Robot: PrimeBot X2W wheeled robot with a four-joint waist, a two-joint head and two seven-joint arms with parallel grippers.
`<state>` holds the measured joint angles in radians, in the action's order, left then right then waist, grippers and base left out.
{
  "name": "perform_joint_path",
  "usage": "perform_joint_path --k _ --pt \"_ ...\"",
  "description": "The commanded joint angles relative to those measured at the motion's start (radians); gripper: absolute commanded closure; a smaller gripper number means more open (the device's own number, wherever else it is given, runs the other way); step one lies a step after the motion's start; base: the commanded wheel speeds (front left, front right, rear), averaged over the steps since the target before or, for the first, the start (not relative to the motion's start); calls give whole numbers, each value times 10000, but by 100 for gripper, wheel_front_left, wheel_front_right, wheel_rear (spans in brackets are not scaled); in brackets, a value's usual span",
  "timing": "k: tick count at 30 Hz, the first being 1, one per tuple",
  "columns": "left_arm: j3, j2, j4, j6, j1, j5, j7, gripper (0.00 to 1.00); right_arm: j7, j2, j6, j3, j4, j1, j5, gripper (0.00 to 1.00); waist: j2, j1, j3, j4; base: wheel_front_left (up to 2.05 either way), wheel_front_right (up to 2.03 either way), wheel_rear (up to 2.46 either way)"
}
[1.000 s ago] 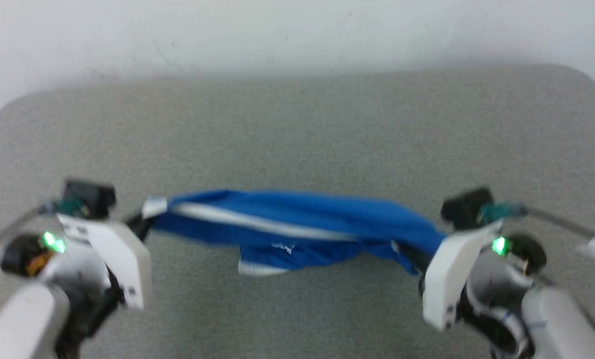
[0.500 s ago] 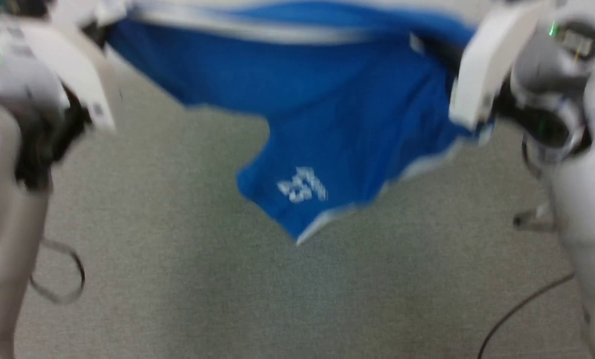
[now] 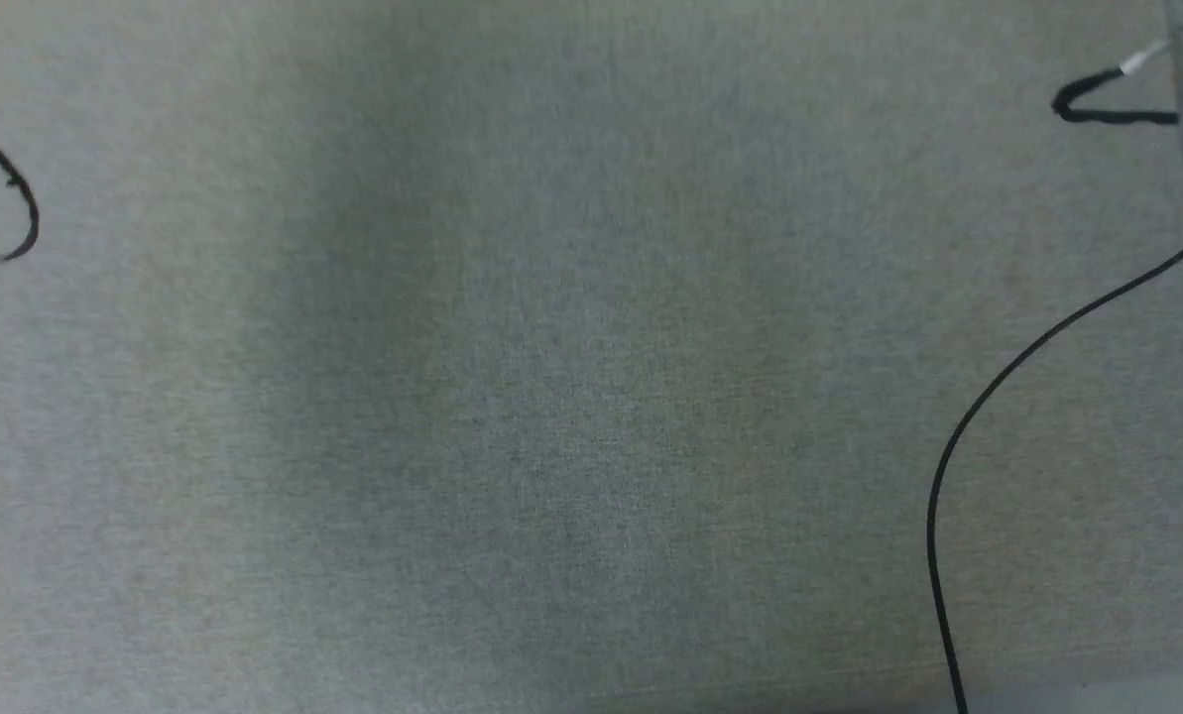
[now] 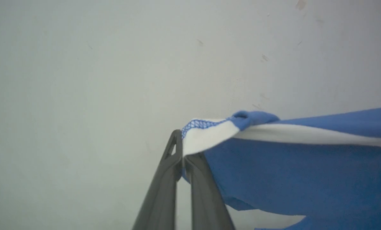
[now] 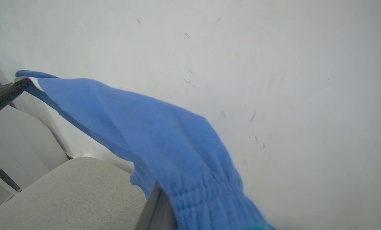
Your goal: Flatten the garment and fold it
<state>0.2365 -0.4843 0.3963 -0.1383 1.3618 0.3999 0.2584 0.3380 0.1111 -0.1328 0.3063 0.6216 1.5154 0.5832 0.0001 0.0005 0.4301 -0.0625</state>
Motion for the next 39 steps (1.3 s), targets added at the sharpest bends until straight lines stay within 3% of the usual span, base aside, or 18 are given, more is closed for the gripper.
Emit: perform_joint_path --k 1,10,16,21,30,39 --pt "-77 22 127 -115 76 -71 -105 100 -137 -24 21 22 135 77 -69 100 -1 -5 1402 -166 0 0 0" --pt "-70 631 1519 -75 -170 233 -1073 100 -1696 -430 21 1216 1974 352 91 100 -1 -5 1958 -89 0 0 0" --pt "-22 980 2197 111 -1495 571 -1679 100 -2420 -383 21 2274 2399 -951 765 100 -1 -5 1456 79 0 0 0" --pt "99 1101 2294 218 -3353 708 -2336 100 -3239 -140 21 2901 2228 -2773 1503 100 -1 -5 416 233 0 0 0" --pt "-261 672 48 -222 -8258 1175 -3136 100 -4097 412 21 4096 585 -6569 2367 100 -1 -5 -1939 248 0 0 0" --pt "-766 -59 -4299 -1782 -13476 1240 -2454 100 -3696 1002 21 4023 -1553 -10307 1930 100 -1 -5 -3544 311 0 0 0"
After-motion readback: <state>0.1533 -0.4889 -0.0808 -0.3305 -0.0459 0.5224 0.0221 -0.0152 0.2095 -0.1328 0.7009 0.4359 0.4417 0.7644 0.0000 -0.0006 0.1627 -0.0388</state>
